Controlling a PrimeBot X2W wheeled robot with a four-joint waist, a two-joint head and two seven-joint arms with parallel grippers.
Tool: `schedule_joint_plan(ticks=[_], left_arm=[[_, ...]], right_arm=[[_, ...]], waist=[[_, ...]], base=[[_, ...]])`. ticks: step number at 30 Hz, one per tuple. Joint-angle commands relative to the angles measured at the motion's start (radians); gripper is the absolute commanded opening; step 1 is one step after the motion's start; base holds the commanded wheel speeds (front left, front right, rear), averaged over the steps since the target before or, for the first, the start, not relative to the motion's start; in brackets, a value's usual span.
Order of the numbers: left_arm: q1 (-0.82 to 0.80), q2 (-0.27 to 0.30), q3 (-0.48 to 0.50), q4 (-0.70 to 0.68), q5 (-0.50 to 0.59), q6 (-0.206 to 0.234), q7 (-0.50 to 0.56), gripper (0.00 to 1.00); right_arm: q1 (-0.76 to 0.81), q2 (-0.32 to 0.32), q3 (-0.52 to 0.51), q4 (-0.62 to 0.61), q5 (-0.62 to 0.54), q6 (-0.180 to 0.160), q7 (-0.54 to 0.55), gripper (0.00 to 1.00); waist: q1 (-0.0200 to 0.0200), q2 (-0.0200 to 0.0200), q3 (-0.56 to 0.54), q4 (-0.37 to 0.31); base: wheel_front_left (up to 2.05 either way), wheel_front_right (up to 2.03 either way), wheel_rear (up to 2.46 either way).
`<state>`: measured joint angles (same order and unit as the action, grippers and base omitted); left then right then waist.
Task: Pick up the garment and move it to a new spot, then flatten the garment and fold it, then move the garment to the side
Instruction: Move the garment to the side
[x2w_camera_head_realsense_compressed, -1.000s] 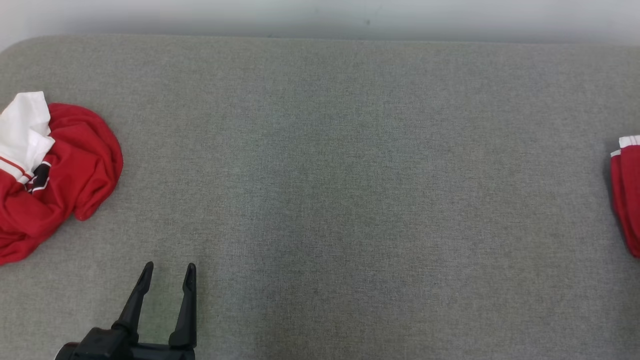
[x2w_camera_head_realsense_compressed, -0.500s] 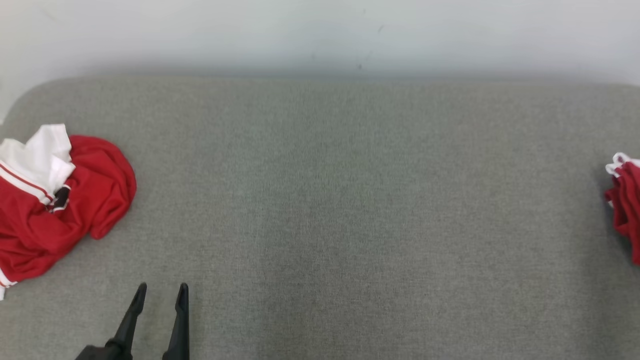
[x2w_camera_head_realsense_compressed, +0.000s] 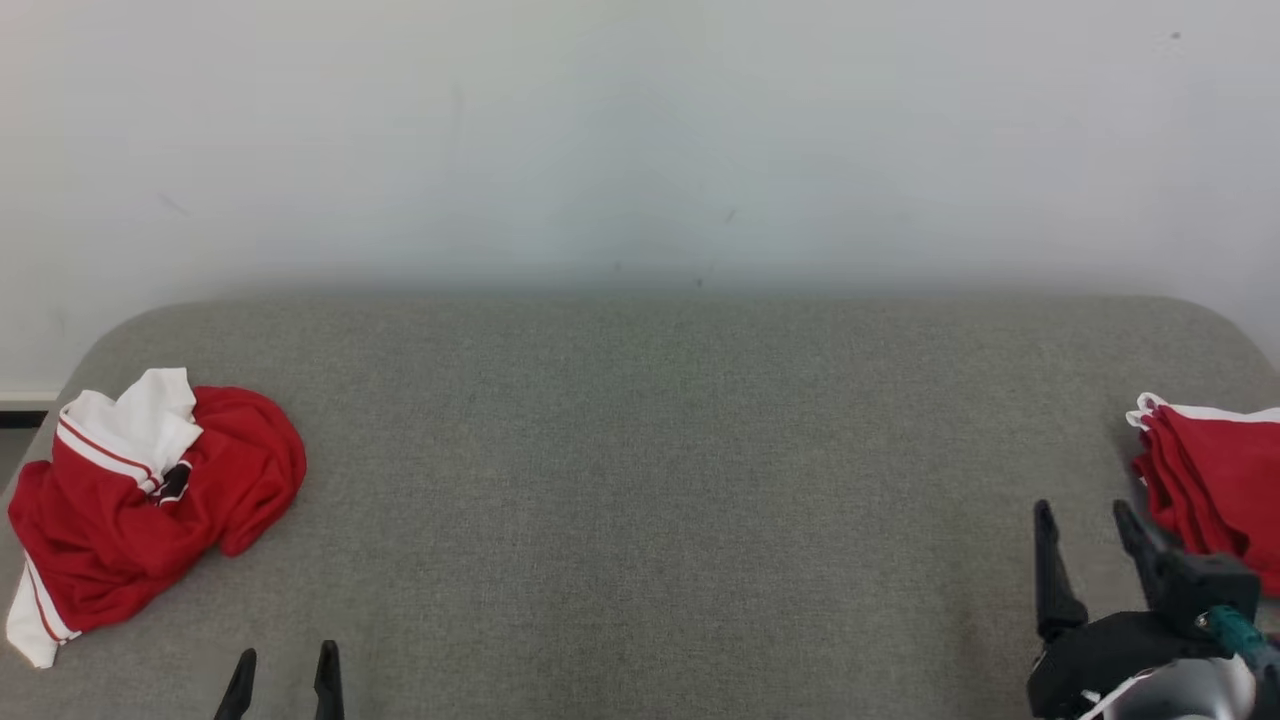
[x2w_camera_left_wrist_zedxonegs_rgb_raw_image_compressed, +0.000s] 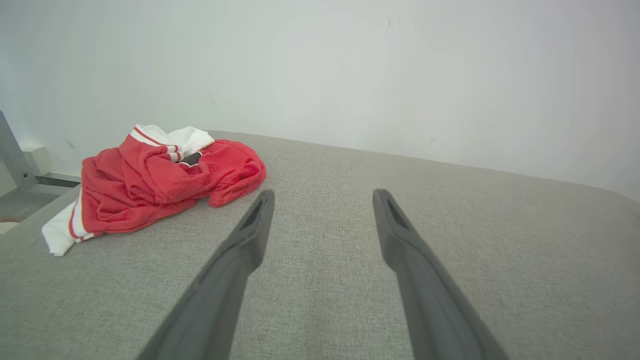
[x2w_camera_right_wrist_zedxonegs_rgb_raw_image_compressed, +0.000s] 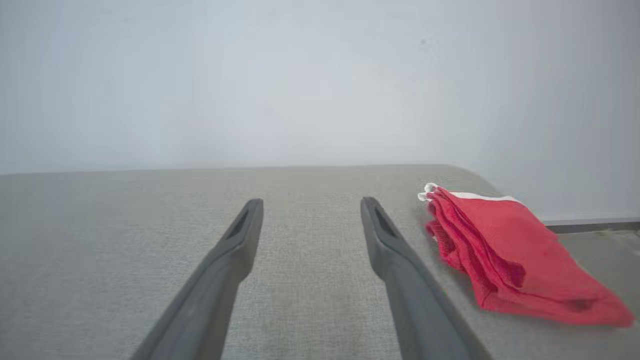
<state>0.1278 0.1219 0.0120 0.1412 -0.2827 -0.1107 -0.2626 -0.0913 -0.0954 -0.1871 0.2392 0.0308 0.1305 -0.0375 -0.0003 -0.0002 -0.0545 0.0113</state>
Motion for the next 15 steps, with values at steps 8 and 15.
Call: schedule_joint_plan(ticks=[8,15], left_arm=[[0.039,-0.012,0.031,-0.021,0.013,0.003,-0.004,1.0],[0.059,-0.022,0.044,-0.019,0.019,0.003,-0.004,1.0]], right_arm=[[0.126,0.042,0.099,-0.083,0.084,0.001,0.007,1.0],[0.17,0.045,0.155,-0.079,0.114,0.001,0.013,1.0]], waist=[[0.0003,0.0002,-0.034,-0.005],[0.0003,0.0002,-0.039,-0.015]], base=[[0.0,0.0,0.0],[0.0,0.0,0.0]])
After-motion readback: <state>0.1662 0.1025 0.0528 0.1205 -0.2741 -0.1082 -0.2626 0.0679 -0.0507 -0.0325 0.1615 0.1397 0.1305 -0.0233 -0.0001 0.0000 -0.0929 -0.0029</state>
